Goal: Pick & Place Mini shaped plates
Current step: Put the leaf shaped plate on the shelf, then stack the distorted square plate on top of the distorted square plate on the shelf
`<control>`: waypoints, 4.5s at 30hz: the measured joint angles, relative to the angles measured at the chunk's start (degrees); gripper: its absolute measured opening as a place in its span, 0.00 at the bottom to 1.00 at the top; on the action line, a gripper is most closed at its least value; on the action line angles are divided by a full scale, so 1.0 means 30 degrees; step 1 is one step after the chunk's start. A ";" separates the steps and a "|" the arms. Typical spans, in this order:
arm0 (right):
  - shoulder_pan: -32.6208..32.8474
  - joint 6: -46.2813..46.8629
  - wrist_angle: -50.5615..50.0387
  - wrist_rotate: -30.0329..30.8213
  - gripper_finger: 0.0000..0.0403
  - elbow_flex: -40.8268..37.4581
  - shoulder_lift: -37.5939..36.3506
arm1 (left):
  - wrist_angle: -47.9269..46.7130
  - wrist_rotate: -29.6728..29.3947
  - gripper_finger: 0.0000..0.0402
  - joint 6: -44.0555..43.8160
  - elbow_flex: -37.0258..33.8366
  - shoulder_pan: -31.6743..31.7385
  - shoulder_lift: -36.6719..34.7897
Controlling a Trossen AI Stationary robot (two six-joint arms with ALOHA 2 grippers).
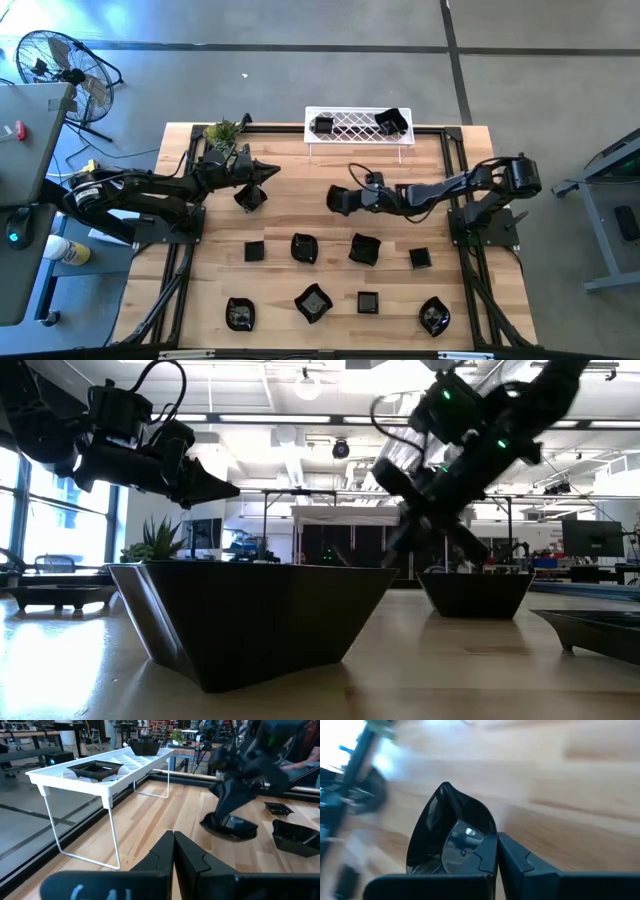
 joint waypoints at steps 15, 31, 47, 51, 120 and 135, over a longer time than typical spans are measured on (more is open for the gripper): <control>-0.3135 -0.6396 -1.2549 0.5171 0.03 1.1804 -0.0072 | -0.0005 0.0890 0.01 -0.0006 0.0000 0.0000 0.0000; -0.7675 -0.7002 -1.2949 0.3966 0.03 1.2072 0.0141 | -0.0007 0.0874 0.01 0.0000 0.0000 0.0004 0.0000; -0.8240 -0.7031 -1.2893 0.3214 0.03 1.2057 0.1261 | -0.0034 0.0836 0.01 -0.0007 0.0000 0.0007 0.0000; -0.8393 -0.7117 -1.2692 0.3645 0.03 1.2062 0.1297 | -0.0145 0.0838 0.01 -0.0007 0.0000 0.0002 0.0000; 0.0956 -1.4338 -1.0175 -0.3421 0.13 0.7140 -0.2827 | -0.1200 0.0743 0.01 0.0639 0.0000 0.0000 -0.0007; 0.1676 -1.0448 -1.8664 -0.5270 0.39 0.8298 -0.2820 | -0.1535 0.0823 0.01 0.1005 0.0000 0.0005 -0.0007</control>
